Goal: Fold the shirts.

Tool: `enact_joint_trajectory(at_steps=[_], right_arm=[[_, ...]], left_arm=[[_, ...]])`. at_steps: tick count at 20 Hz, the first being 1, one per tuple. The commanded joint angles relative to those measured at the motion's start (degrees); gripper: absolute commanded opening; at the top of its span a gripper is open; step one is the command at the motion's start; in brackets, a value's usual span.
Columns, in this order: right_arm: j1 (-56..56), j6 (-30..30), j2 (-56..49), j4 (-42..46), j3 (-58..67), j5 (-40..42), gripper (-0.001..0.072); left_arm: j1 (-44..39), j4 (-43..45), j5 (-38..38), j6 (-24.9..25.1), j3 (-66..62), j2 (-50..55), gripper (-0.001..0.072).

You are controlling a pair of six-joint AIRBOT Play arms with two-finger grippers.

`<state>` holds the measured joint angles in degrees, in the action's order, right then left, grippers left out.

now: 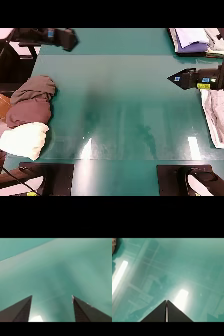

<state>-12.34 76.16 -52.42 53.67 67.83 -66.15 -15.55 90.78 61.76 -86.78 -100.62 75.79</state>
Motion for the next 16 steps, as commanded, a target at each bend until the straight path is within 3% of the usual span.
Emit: enact_joint_trajectory(at_steps=[1, 6, 13, 16], right_arm=[[0.0, 0.0, 0.0, -0.1, 0.0, 0.4, 0.0021], [0.0, 0.0, 0.0, -0.1, 0.0, 1.2, 0.0020], [0.0, 0.0, 0.0, -0.1, 0.0, 1.7, 0.0020], [0.0, 0.0, 0.0, -0.1, 0.0, 3.5, 0.0021]], left_arm=[[8.2, 15.5, 0.8, -9.6, 6.6, 0.7, 0.0597], [21.6, 11.0, -6.6, -10.7, 23.3, 5.4, 0.0598], [26.8, 10.7, -8.8, -10.7, 24.9, 13.9, 0.0594], [26.8, 10.7, -6.2, -10.6, 22.7, 13.8, 0.0030]])
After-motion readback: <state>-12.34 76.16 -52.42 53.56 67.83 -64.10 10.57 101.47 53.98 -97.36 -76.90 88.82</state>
